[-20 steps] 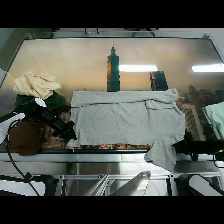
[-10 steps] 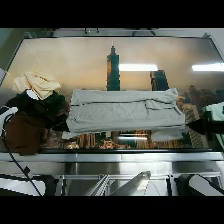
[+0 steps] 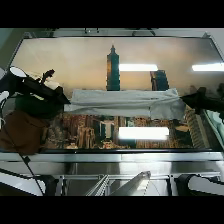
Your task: Fold the shirts.
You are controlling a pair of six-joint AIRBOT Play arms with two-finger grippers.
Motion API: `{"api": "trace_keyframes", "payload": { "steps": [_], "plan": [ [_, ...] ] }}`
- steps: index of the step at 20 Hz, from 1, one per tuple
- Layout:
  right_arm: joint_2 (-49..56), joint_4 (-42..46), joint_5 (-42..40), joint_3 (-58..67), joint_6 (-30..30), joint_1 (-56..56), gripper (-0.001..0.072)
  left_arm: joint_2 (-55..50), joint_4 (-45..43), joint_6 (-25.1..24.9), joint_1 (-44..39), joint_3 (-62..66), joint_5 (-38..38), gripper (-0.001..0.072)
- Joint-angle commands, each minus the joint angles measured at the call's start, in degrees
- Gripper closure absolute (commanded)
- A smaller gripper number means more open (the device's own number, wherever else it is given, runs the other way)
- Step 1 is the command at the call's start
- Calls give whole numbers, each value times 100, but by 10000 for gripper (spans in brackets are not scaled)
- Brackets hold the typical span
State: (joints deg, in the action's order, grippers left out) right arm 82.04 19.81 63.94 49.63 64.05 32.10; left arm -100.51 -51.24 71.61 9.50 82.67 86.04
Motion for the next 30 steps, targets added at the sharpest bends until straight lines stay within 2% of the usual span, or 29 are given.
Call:
{"api": "trace_keyframes", "payload": {
  "steps": [1, 5, 6, 7, 9, 11, 12, 13, 15, 17, 19, 20, 21, 22, 23, 25, 27, 29, 30],
  "plan": [
    [922, -656, -531, 601, -730, -514, 699, -767, 173, 227, -190, 1027, -59, 684],
    [1499, -446, -695, 859, -881, -590, 699, -1703, -151, 264, -365, 1853, 437, 681],
    [1486, -168, -688, 942, -929, -487, 699, -1856, -396, 365, -354, 2096, 715, 621],
    [1451, 170, -595, 1080, -1049, -350, 685, -1965, -680, 557, -310, 2345, 929, 453],
    [1405, 756, -358, 1379, -1056, -98, 309, -2057, -966, 774, -199, 2780, 1283, 453],
    [1397, 1495, -289, 1609, -1049, 61, 174, -2048, -960, 1075, -74, 3195, 1458, 453],
    [1399, 1825, -293, 1626, -964, 66, 79, -2048, -911, 1204, -63, 3421, 1495, 453],
    [1436, 2120, -280, 1624, -776, 48, 62, -2031, -708, 1294, -66, 3593, 1464, 454],
    [1611, 2260, -168, 1624, -612, -103, 63, -1888, 210, 1272, -157, 3462, 1123, 455],
    [1812, 2105, -66, 1624, -616, -376, 72, -1759, 1078, 1016, -426, 3080, 564, 456],
    [1969, 1917, -66, 1624, -619, -734, 75, -1764, 1233, 918, -824, 2857, 221, 457],
    [2024, 1762, -68, 1626, -623, -925, 215, -1764, 1167, 824, -1106, 2730, 63, 458],
    [2055, 1639, -72, 1631, -649, -1084, 485, -1764, 1180, 636, -1405, 2583, -111, 497],
    [2059, 1545, -68, 1661, -708, -1189, 667, -1764, 1178, 516, -1698, 2481, -304, 538],
    [2035, 1547, -61, 1705, -704, -1231, 699, -1764, 1174, 393, -2033, 2404, -599, 568],
    [1897, 1589, 4, 1733, -702, -1174, 699, -1766, 949, 341, -2649, 2343, -1482, 568],
    [1644, 1611, 203, 1733, -654, -981, 700, -1862, 66, 549, -3287, 2496, -2068, 576],
    [1333, 1596, 393, 1759, -614, -785, 700, -2144, -964, 1080, -3735, 2970, -1974, 582],
    [1165, 1587, 575, 1834, -603, -686, 700, -2315, -1180, 1172, -3899, 3224, -1816, 586]
  ]
}}
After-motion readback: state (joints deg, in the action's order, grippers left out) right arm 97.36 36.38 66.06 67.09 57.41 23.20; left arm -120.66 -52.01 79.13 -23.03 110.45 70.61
